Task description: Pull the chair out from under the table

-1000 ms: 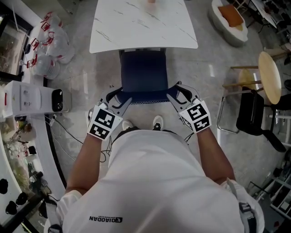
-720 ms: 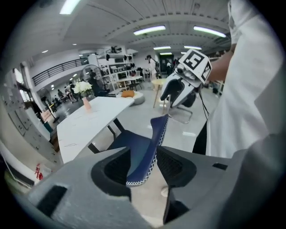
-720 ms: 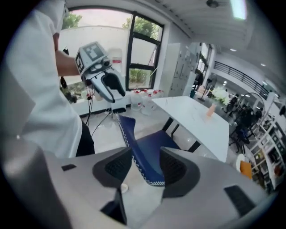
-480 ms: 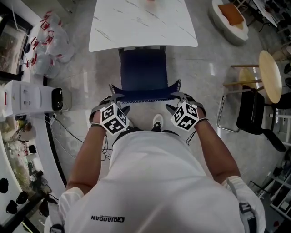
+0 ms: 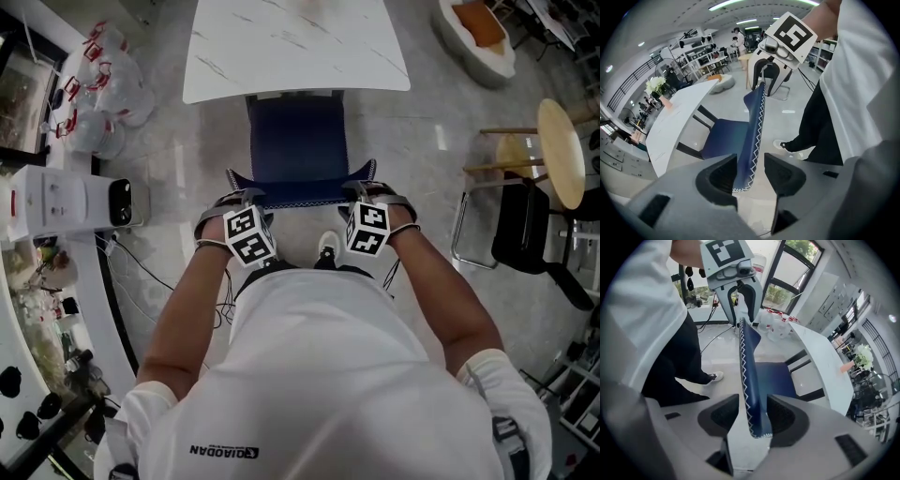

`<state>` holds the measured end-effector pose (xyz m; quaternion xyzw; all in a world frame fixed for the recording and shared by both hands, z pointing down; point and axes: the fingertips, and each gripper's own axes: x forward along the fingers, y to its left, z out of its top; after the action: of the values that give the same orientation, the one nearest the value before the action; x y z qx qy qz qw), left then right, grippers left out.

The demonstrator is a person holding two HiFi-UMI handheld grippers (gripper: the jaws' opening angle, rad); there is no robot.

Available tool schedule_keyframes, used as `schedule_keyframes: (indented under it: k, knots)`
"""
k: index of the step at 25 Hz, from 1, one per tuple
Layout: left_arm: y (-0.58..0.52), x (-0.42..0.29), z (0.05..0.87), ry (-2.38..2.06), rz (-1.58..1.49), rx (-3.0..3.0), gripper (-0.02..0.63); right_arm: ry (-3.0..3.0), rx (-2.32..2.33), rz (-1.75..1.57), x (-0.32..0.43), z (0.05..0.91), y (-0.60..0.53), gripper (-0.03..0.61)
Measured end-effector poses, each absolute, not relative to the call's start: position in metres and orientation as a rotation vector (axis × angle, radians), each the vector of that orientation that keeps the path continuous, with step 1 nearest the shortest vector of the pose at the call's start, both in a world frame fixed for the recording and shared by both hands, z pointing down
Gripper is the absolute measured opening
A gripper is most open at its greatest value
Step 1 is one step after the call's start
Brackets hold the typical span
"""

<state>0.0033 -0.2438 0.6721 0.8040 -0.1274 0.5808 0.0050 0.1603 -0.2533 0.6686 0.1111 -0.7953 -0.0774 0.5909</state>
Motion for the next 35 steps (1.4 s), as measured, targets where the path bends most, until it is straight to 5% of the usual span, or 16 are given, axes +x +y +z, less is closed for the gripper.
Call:
schedule_keyframes:
  k: [35]
  knots:
    - [-0.260,0.005,0.739,-0.398,1.844,2.347,0.092,-1.892,0.113,-0.211,0.163,0.723,-0.267,0.074]
